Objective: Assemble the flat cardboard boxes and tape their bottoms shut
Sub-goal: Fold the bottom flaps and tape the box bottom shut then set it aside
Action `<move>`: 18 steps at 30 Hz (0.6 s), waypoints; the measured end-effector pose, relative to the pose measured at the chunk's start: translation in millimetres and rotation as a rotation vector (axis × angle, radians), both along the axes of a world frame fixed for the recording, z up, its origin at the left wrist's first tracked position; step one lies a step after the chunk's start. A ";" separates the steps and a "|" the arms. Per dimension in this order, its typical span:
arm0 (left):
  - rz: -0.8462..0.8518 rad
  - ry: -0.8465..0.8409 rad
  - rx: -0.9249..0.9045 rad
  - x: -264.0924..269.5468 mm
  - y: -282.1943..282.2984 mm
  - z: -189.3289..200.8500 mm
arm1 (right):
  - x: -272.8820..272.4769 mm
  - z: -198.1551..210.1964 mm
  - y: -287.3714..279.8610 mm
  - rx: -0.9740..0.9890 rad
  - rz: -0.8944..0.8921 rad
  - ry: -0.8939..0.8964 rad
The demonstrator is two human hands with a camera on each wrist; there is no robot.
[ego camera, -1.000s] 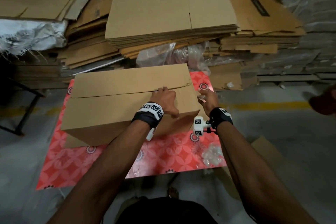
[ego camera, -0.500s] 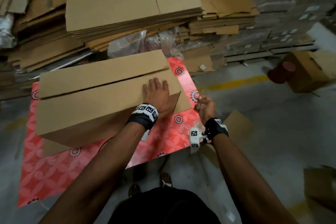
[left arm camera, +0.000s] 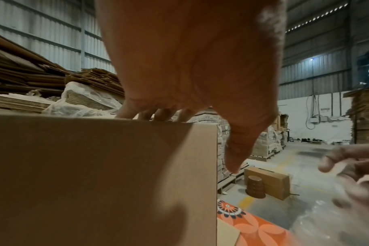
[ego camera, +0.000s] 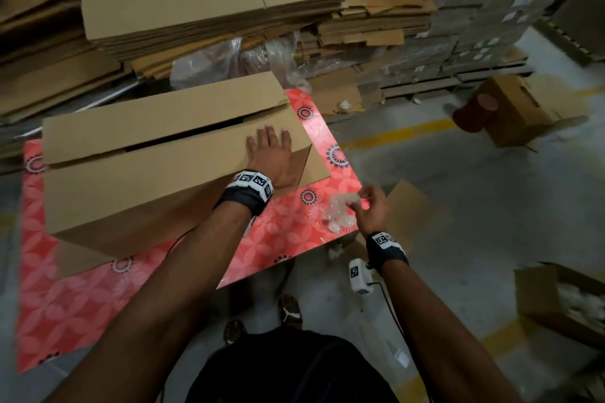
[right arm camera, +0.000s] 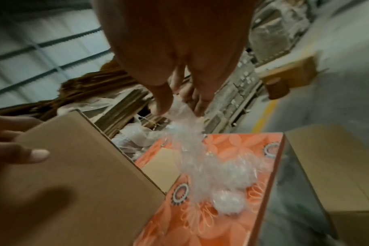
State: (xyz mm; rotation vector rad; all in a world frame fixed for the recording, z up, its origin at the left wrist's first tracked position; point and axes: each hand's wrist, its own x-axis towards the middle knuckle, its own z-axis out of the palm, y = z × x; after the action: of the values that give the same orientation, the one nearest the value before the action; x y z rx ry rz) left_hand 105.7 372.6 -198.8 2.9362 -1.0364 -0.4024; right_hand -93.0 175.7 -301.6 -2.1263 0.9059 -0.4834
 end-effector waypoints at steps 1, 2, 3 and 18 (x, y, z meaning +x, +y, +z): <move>-0.003 0.000 0.005 0.0 0.8 -0.7 | 1.4 -3.1 1.6 -0.030 0.010 0.012; -0.006 -0.002 0.008 0.4 1.5 -1.7 | 3.1 -3.9 2.9 -0.019 0.011 0.044; -0.009 -0.008 0.010 0.6 1.9 -2.5 | 4.6 -5.1 4.4 0.007 0.008 0.077; -0.022 0.005 0.006 3.2 3.9 -4.8 | 11.8 -35.6 23.3 -0.049 0.200 0.416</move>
State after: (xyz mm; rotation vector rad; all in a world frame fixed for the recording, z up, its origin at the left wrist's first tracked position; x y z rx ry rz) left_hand 108.9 376.5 -203.6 2.9300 -1.0699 -0.4141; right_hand -81.2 199.0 -337.2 -2.3785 0.8953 0.0438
